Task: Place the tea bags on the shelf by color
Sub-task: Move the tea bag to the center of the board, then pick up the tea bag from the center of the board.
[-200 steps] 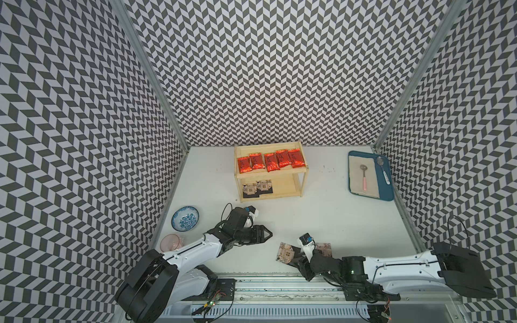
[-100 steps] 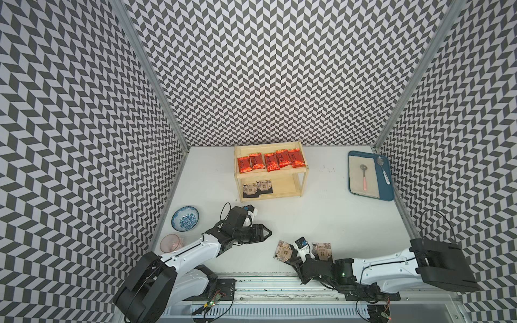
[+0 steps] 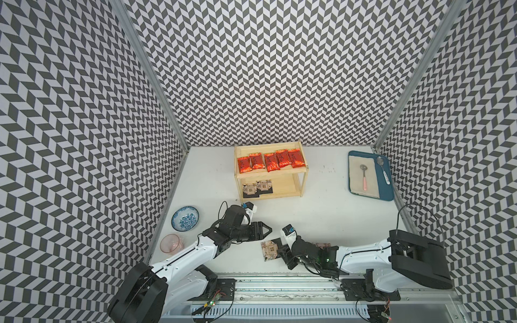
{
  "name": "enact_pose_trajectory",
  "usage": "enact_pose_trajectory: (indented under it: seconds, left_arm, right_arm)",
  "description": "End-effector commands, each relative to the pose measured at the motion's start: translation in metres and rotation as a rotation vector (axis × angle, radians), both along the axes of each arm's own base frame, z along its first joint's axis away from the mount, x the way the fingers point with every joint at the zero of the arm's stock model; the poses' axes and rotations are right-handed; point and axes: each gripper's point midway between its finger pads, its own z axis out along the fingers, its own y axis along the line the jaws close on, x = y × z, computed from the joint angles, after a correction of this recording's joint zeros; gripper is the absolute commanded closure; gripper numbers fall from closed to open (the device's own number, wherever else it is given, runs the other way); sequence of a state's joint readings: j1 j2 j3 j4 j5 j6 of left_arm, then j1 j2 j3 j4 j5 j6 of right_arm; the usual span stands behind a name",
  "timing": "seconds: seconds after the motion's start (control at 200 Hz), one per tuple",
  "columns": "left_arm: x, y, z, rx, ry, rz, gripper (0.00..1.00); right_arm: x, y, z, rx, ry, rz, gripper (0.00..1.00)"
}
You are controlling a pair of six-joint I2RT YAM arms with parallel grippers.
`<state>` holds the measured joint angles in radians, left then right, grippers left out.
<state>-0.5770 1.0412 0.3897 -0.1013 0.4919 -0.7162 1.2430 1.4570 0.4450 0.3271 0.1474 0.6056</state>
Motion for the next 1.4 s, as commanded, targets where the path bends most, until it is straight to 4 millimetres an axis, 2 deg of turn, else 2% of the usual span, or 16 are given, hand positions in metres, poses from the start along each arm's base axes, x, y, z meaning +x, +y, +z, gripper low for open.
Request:
enact_pose_trajectory:
  seconds: [0.0,0.085,0.2,0.32,0.486,0.591,0.946,1.392]
  left_arm:
    - [-0.010,0.001,0.003,0.002,0.027,-0.012,0.36]
    - [-0.012,0.003,0.009,-0.007,0.025,-0.002,0.36]
    - [-0.026,0.001,0.008,-0.037,0.066,-0.026,0.36]
    - [-0.045,-0.006,-0.001,-0.029,0.124,-0.079,0.36]
    - [-0.059,-0.019,-0.015,-0.032,0.175,-0.150,0.36]
    - [-0.060,-0.021,-0.025,-0.010,0.196,-0.161,0.39]
    - [-0.052,-0.017,-0.037,0.019,0.187,-0.143,0.39]
    - [-0.047,-0.010,-0.053,0.068,0.211,-0.110,0.40]
  right_arm:
    - [0.007,-0.002,0.030,0.152,0.026,0.031,0.69]
    - [0.015,-0.010,0.040,0.214,0.061,0.061,0.69]
    - [0.025,-0.011,0.048,0.262,0.098,0.125,0.69]
    - [0.034,-0.013,0.046,0.305,0.154,0.170,0.69]
    - [0.037,-0.011,0.039,0.309,0.188,0.201,0.69]
    - [0.038,-0.008,0.034,0.300,0.198,0.206,0.69]
    - [0.043,-0.004,0.009,0.271,0.251,0.191,0.66]
    - [0.044,-0.001,-0.002,0.277,0.303,0.174,0.63]
